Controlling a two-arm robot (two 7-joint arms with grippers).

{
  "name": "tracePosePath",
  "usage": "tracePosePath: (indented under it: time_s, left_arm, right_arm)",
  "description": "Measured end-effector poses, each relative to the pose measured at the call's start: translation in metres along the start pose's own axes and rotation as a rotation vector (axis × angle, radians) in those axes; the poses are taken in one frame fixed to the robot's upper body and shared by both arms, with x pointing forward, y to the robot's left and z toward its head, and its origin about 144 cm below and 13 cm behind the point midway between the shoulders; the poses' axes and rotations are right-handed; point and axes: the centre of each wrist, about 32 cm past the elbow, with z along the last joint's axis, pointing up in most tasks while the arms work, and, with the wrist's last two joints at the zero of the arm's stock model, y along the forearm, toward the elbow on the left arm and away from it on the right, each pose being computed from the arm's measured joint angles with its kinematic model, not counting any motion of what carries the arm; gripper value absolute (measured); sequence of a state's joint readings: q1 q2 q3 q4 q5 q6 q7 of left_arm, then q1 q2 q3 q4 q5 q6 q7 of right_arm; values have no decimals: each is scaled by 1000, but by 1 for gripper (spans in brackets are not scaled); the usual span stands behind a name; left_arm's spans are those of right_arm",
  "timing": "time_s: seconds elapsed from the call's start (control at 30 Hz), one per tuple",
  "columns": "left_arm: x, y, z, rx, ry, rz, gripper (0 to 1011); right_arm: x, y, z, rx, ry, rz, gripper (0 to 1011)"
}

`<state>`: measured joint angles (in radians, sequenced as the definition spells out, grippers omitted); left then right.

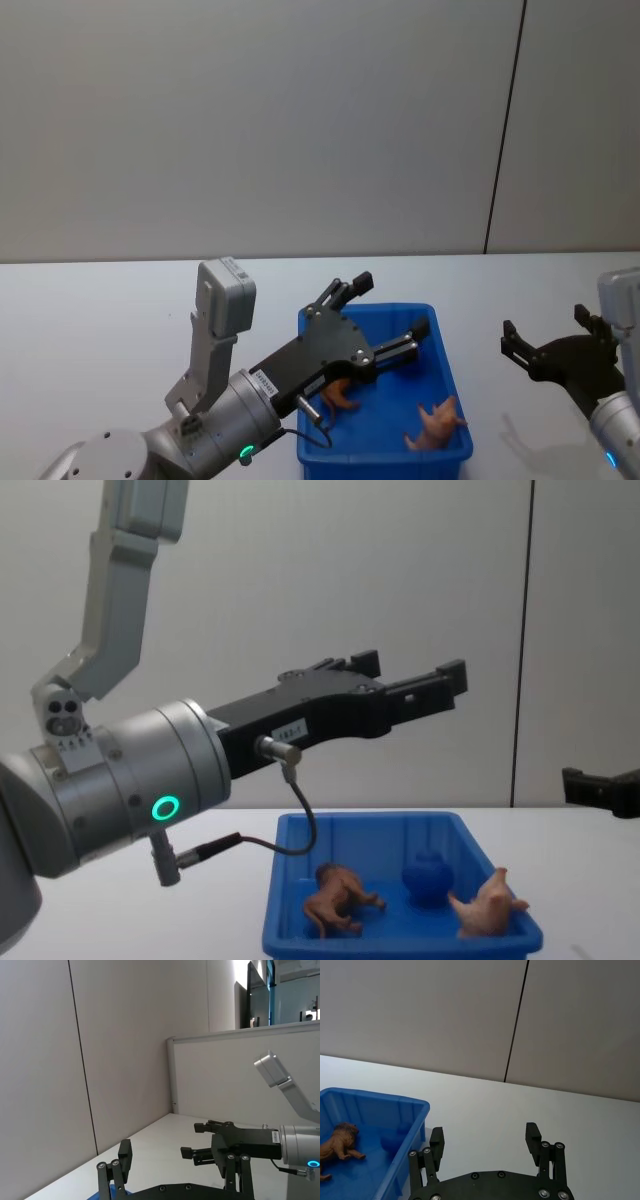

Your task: Pick up the two dolls from the table and place them into the box.

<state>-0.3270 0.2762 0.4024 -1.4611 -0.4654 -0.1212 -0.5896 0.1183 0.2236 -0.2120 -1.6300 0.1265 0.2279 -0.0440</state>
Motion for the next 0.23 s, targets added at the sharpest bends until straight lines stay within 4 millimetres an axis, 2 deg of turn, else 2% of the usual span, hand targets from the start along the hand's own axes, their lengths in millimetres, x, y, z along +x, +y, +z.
tracePosePath:
  time_s: [0.23]
  left_arm:
    - [0, -2, 0, -6, 2, -15, 1001]
  right_arm:
    - [0, 0, 0, 0, 0, 0, 1001]
